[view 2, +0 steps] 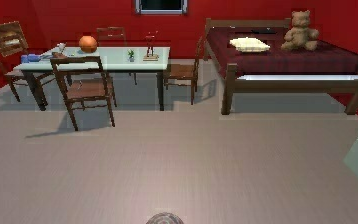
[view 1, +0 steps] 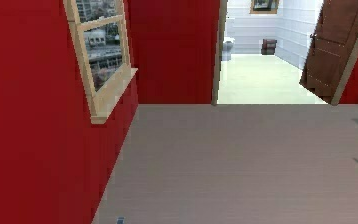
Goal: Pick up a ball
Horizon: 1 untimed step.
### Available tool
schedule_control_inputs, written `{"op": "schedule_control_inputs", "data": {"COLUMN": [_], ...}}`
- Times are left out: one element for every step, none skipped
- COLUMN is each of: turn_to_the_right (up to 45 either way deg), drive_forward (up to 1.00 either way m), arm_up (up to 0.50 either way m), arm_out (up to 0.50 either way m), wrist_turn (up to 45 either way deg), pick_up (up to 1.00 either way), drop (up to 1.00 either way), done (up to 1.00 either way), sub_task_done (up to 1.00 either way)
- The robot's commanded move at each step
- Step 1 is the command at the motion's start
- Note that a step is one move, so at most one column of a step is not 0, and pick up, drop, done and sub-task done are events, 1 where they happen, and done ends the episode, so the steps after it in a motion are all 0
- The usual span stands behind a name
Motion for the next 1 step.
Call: {"op": "schedule_control_inputs", "data": {"turn_to_the_right": [0.0], "drive_forward": [0.00], "arm_up": [0.10], "arm_out": [0.00], "wrist_turn": [0.0], "pick_up": [0.00], "drop": [0.00], "done": [0.00], "sub_task_done": [0.00]}}
